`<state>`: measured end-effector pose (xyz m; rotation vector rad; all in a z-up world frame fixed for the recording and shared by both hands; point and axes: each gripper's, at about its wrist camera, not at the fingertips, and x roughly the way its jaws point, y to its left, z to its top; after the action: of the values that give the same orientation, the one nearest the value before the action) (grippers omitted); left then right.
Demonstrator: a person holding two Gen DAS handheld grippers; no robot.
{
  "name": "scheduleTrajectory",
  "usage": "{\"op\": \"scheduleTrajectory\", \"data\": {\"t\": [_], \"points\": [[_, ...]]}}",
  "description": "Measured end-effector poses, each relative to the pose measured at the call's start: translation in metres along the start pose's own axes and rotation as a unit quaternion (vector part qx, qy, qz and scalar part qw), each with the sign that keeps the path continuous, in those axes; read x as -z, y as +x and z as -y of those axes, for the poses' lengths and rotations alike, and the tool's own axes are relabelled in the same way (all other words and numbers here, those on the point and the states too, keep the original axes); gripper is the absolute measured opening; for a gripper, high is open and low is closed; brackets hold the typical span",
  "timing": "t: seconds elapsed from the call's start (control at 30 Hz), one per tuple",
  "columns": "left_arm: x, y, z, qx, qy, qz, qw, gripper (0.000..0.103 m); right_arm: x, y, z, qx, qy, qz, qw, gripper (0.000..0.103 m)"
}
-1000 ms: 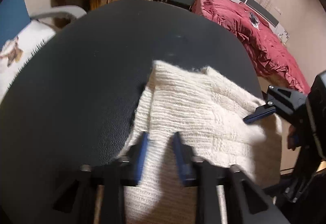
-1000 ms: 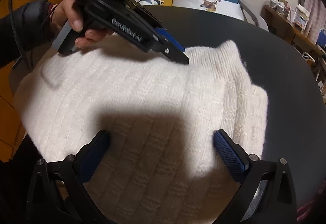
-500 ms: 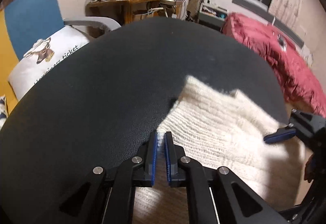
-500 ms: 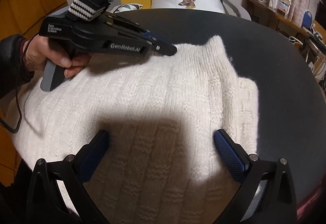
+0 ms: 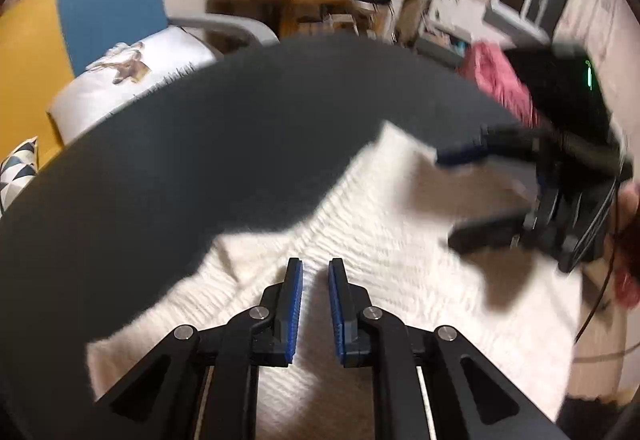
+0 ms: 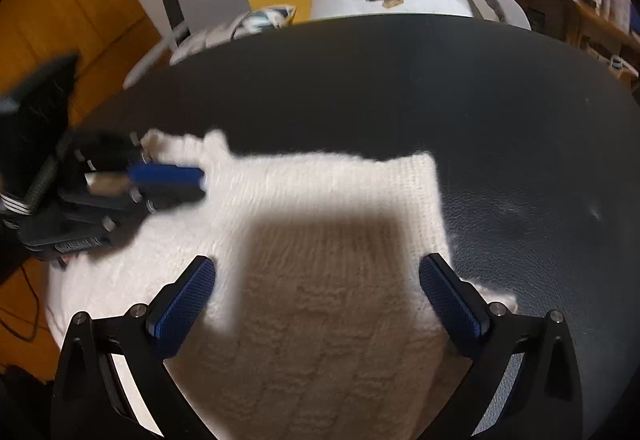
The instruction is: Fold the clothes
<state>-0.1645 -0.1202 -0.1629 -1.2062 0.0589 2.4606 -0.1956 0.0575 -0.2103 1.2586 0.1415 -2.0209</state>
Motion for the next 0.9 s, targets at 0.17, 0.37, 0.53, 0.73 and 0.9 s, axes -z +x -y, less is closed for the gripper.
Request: {"op": "scheduleTrajectory", "data": {"t": [0.17, 0.37, 0.53, 0.73, 0.9], "points": [[0.014, -0.041, -0.006, 0.024, -0.02, 0.036, 0.9988, 0.014, -0.006, -0.018, -0.033, 0.023, -0.056, 0.011, 0.998, 0.103], [0.056, -0.043, 0.017, 0.014, 0.04, 0.0, 0.9991, 0.014, -0.028, 0.017, -0.048, 0.097, -0.076, -0.024, 0.992, 0.103], [0.063, -0.03, 0.006, -0.001, 0.023, -0.018, 0.9996, 0.025, -0.039, 0.041, -0.052, 0.133, -0.072, -0.039, 0.988, 0.103], [0.067, -0.061, -0.007, -0.018, -0.013, 0.033, 0.9992, 0.024, -0.036, 0.022, -0.064, 0.064, -0.046, -0.022, 0.997, 0.103], [0.102, -0.103, -0.05, -0.09, -0.11, 0.03, 0.9894, 0.024, -0.032, 0.007, -0.075, 0.006, -0.028, -0.011, 1.0, 0.103]]}}
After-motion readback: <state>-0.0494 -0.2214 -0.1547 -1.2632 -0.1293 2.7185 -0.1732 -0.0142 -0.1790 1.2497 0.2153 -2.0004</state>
